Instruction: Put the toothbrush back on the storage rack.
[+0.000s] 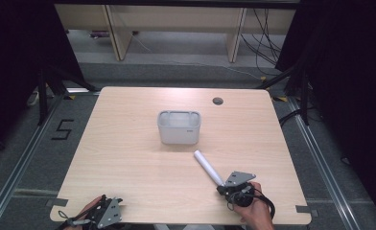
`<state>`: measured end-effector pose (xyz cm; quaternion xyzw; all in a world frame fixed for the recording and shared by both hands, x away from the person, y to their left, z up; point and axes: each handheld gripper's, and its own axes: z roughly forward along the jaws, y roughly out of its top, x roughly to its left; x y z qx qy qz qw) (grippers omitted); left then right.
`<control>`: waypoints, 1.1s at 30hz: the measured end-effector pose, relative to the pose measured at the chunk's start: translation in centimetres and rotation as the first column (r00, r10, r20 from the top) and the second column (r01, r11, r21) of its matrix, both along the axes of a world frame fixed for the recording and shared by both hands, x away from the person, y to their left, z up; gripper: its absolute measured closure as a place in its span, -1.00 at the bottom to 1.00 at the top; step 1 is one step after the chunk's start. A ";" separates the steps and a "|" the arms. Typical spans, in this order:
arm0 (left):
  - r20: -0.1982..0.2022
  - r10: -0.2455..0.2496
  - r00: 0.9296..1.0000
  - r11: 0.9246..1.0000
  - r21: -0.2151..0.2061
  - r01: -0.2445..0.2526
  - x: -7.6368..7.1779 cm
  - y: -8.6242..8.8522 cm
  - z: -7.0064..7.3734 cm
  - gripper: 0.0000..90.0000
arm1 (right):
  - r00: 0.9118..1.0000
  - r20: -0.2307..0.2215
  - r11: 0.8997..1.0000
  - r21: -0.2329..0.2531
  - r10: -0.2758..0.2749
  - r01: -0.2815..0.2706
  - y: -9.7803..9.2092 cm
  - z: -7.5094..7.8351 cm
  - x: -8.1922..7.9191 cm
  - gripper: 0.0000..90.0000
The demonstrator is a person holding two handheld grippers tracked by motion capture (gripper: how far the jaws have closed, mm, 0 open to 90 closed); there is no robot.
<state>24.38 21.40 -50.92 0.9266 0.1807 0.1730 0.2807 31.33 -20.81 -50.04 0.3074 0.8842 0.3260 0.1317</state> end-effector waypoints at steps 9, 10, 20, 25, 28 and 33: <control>0.000 0.001 1.000 1.000 0.000 -0.001 0.0 0.0 0.0 -0.62 | 0.999 -0.003 0.999 -0.014 -0.035 0.035 -0.9 0.2 0.6 0.97; 0.000 0.000 1.000 1.000 0.000 0.000 0.0 0.0 0.0 -0.62 | 0.999 -0.001 0.999 -0.015 -0.037 0.037 -1.0 0.1 0.7 0.97; -0.004 0.004 1.000 1.000 0.000 -0.004 0.0 0.0 0.0 -0.62 | 0.997 0.031 0.998 -0.018 -0.067 0.067 -1.5 0.2 1.5 0.97; -0.002 0.000 1.000 1.000 0.002 0.000 0.0 -0.1 -0.1 -0.62 | 0.995 0.060 0.997 -0.023 -0.078 0.079 -1.6 0.2 2.1 0.97; 0.000 0.000 1.000 1.000 0.002 0.000 0.0 -0.1 -0.1 -0.62 | 0.994 0.059 0.995 -0.023 -0.097 0.098 -1.5 0.2 2.2 0.97; -0.002 -0.001 1.000 1.000 0.002 0.001 0.0 -0.1 0.0 -0.62 | 0.990 0.077 0.992 -0.031 -0.121 0.124 -1.6 0.1 2.9 0.97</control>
